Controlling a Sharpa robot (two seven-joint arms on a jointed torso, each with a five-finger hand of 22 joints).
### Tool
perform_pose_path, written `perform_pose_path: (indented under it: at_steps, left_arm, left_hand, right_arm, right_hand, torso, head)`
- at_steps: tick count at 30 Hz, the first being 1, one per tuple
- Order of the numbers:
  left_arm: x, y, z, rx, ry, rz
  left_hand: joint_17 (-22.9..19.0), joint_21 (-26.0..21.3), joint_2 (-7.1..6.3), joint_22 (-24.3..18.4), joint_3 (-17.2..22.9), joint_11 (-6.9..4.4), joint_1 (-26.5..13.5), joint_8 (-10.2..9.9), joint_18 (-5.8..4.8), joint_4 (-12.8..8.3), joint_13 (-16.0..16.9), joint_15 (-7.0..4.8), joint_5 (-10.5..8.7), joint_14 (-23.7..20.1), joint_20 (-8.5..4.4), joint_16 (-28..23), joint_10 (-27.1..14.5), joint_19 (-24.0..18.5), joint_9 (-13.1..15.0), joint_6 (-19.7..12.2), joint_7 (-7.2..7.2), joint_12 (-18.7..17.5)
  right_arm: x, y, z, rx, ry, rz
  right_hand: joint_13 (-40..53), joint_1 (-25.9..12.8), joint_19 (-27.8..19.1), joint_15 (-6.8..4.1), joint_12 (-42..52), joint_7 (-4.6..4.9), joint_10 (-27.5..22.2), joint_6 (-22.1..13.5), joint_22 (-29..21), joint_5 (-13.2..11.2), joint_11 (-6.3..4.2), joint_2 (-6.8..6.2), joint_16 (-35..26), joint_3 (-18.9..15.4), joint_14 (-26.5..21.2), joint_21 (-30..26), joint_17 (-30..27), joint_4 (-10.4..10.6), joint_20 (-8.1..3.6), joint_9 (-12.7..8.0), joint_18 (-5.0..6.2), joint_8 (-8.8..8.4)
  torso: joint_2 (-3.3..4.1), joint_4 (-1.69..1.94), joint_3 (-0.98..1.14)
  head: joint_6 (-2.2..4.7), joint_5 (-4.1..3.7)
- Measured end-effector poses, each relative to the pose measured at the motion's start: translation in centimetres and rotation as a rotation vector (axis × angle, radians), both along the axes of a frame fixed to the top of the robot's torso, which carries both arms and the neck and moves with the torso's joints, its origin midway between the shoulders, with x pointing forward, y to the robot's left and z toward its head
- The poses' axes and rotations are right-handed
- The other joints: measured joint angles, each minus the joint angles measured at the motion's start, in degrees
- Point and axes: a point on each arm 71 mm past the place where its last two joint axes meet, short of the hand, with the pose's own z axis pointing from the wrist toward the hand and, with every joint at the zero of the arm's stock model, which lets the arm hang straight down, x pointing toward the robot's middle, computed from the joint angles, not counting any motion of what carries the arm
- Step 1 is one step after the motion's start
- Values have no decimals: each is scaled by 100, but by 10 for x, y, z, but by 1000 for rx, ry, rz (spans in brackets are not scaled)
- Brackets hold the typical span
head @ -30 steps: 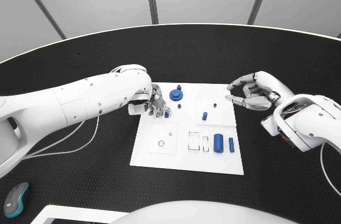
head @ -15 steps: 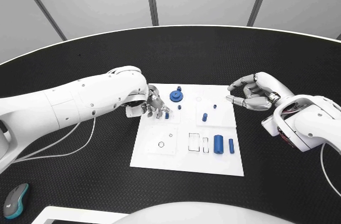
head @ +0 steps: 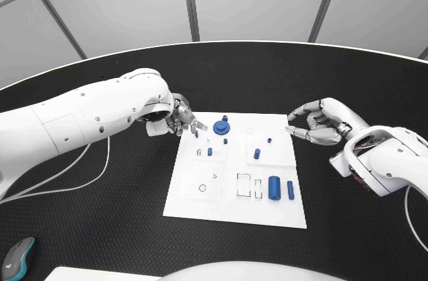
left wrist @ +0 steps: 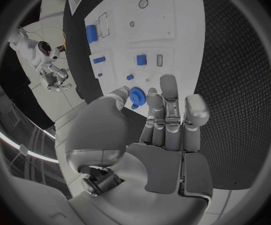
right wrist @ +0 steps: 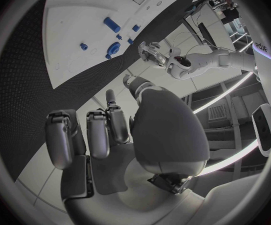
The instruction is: Assemble the parts on the task board
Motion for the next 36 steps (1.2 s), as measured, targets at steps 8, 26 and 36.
perform_pose_path:
  at_steps: [8,26,36]
  left_arm:
    - [21,6,17,9,-57,40]
    - [44,2,7,67,-62,41]
    - [47,1,-8,77,-19,37]
  left_hand:
    - [6,0,14,36,-35,9,72,-74,0,-18,14,20,0,20,21,0,-8,22,-93,-64,48,26]
    - [13,45,57,207,-138,28,114,-74,0,7,123,20,-27,20,48,0,76,141,-151,20,8,155]
    - [13,45,57,231,-185,28,114,-74,0,-10,114,20,-74,20,47,0,76,140,-170,20,8,155]
  right_arm:
    - [1,0,-1,-1,1,0]
    - [1,4,-1,2,0,9]
    - [0,6,-1,4,0,15]
  right_hand:
    - [0,0,0,0,0,0,0,0,0,0,0,0,0,0,0,0,0,0,0,0,0,0]
    - [-1,0,0,0,0,0,0,0,-1,27,0,0,0,0,0,0,0,0,0,0,0,0]
    - [-1,0,0,0,0,0,0,0,-1,27,0,0,0,0,0,0,4,-1,0,0,0,0]
  torso:
    - [6,-3,3]
    - [48,2,-7]
    - [78,-4,-20]
  head:
    - [91,29]
    - [157,78]
    - [148,90]
